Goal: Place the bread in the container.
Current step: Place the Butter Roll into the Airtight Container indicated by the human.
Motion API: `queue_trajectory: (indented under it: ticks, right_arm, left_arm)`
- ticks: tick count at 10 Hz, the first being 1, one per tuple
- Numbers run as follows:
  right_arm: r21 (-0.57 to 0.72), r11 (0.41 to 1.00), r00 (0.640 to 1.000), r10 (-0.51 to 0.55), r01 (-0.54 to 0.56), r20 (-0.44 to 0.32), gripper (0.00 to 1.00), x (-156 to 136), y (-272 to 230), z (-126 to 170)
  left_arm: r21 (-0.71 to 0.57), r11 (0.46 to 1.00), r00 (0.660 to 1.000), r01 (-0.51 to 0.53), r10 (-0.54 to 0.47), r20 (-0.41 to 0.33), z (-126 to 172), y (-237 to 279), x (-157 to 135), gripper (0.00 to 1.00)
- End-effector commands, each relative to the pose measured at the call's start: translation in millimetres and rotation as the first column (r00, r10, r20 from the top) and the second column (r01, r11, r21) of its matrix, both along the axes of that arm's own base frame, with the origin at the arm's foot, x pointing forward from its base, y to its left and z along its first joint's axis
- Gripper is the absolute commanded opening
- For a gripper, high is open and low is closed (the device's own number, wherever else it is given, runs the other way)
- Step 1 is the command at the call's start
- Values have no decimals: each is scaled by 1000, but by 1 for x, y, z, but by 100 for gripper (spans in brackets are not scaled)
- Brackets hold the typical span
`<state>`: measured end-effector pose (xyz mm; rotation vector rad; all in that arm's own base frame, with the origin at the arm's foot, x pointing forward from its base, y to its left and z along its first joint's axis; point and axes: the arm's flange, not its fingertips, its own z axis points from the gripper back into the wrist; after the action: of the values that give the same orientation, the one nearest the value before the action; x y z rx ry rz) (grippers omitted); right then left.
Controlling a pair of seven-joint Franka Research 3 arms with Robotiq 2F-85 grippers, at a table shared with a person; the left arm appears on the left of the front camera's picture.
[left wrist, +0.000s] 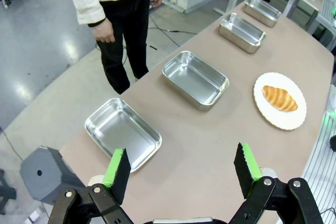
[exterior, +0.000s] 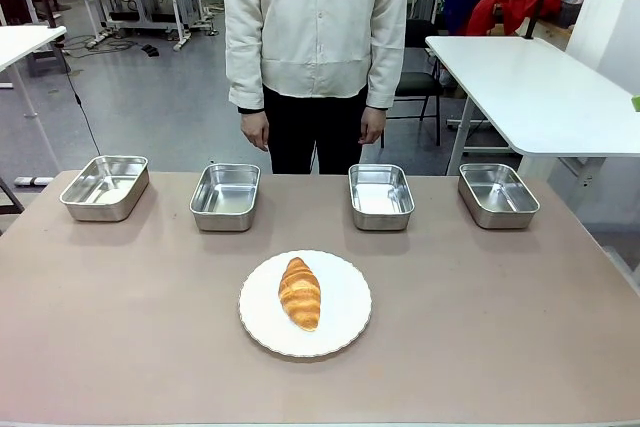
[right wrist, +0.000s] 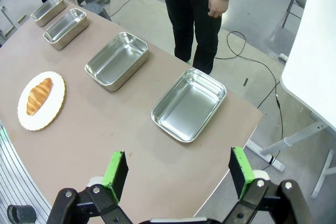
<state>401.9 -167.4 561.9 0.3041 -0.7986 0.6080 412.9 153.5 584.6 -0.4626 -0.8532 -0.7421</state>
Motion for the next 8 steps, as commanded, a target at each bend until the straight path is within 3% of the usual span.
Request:
queue_trajectory:
  ticks: [1, 8]
  right_arm:
    - [17, 1000, 1000, 7, -7, 17, 100, 1, 0, 0]
    - [17, 1000, 1000, 7, -7, 17, 100, 1, 0, 0]
  left_arm:
    - [-11, 1000, 1000, 16, -16, 13, 1, 2, -2, 100]
    - [-11, 1000, 1000, 16, -16, 13, 1, 2, -2, 100]
